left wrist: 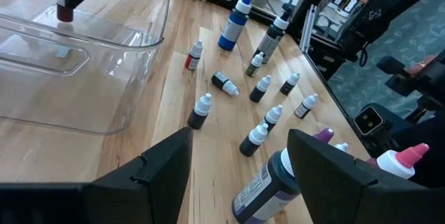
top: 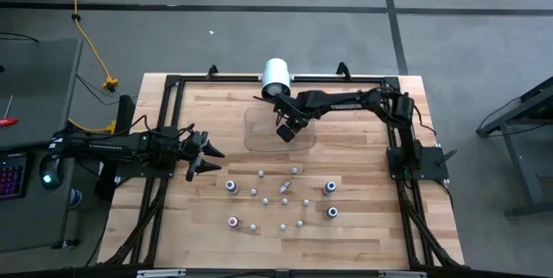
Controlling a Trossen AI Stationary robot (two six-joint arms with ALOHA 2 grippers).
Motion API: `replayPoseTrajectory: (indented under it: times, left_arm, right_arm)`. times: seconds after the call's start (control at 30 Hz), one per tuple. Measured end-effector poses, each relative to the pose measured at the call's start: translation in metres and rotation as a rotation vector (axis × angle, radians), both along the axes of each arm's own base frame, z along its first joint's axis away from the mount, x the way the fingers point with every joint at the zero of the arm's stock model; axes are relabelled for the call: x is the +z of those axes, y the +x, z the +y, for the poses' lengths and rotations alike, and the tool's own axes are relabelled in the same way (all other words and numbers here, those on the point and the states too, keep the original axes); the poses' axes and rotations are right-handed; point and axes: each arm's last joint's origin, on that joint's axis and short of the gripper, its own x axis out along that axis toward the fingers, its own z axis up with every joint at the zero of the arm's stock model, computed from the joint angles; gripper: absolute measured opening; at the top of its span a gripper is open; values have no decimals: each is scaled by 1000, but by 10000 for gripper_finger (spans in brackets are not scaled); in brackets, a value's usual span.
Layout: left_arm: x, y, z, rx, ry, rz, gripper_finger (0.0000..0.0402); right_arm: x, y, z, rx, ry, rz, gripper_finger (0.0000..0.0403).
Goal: Pick & Place food coloring
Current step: Put the small red food coloring bottle into the transparent bin, then put the small green food coloring bottle into the transparent bin
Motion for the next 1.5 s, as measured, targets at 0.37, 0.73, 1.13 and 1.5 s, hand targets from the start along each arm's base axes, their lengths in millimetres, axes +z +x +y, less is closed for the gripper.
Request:
replayPoseTrajectory:
  times: [0.37, 0.73, 1.13, 1.5]
  left_arm:
    - [0, 0, 0, 0, 0, 0, 234]
    - [0, 0, 0, 0, 0, 0, 234]
    - [0, 0, 0, 0, 0, 0, 234]
    - [0, 0, 0, 2, 1, 0, 234]
  right_arm:
    - [0, 1, -1, 4, -20, -8, 91]
    - [1, 1, -1, 1, -31, -5, 124]
    - [40, -4, 10, 35, -70, -61, 139]
    - [98, -26, 63, 175, -25, -143, 153]
